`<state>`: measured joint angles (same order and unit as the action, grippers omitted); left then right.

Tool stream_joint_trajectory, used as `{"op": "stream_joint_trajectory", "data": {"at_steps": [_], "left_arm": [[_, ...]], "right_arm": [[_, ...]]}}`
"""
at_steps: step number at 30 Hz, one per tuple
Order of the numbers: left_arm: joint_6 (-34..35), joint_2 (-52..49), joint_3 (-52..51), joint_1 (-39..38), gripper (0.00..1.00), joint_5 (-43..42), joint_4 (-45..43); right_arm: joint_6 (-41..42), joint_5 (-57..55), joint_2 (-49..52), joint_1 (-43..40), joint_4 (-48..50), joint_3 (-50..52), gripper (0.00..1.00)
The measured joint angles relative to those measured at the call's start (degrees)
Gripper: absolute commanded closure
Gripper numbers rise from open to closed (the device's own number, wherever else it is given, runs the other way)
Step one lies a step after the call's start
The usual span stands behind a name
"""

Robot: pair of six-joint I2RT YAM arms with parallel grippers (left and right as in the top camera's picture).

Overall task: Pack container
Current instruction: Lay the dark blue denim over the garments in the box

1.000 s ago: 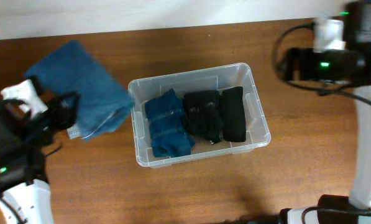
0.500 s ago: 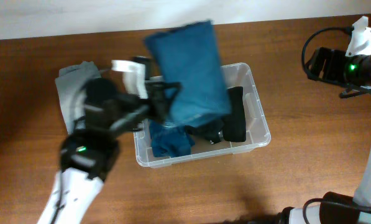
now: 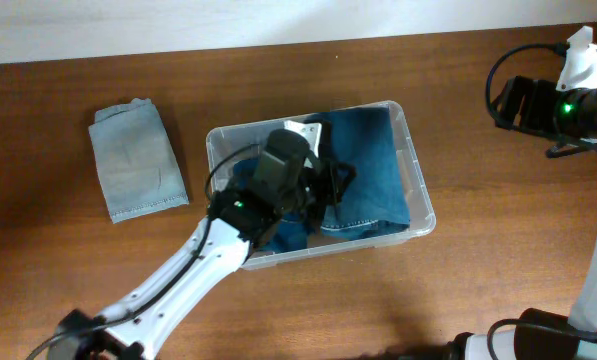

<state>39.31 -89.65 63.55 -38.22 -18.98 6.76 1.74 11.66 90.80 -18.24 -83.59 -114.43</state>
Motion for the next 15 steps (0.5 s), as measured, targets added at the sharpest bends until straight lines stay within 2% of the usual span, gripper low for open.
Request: {"op": "stream_joint_trajectory", "data": {"at_steps": [5, 6, 7, 9, 10, 12, 13, 15], "left_arm": [[2.82, -0.74, 0.02, 0.0, 0.99, 1.09, 2.93], [3.19, -0.74, 0.07, -0.02, 0.95, 1.31, 3.58], [3.45, -0.74, 0.24, -0.02, 0.78, 1.77, 4.87], [3.52, -0.74, 0.61, -0.02, 0.33, 2.86, 7.54], [3.96, -0.74, 0.81, -0.02, 0.21, 3.34, 8.85], [4.04, -0.72, 1.03, -0.02, 0.04, 5.16, 11.23], [3.91, -0.72, 1.03, 0.0, 0.01, 6.21, 12.22], [1.79, -0.72, 1.05, 0.55, 0.01, 8.07, 13.2]], "right_arm": [[-0.02, 0.0, 0.0, 0.0, 0.0, 0.0, 0.01], [-0.02, 0.0, 0.0, 0.0, 0.0, 0.0, 0.01], [0.0, 0.0, 0.02, 0.0, -0.02, 0.0, 0.01], [-0.02, 0.0, 0.11, 0.0, -0.02, 0.0, 0.01], [0.0, 0.02, 0.22, 0.0, 0.0, 0.0, 0.01], [-0.02, 0.0, 0.39, 0.0, 0.0, 0.0, 0.01], [0.02, 0.02, 0.5, 0.0, -0.02, 0.0, 0.01], [-0.04, 0.02, 0.59, 0.0, -0.02, 0.0, 0.01]]}}
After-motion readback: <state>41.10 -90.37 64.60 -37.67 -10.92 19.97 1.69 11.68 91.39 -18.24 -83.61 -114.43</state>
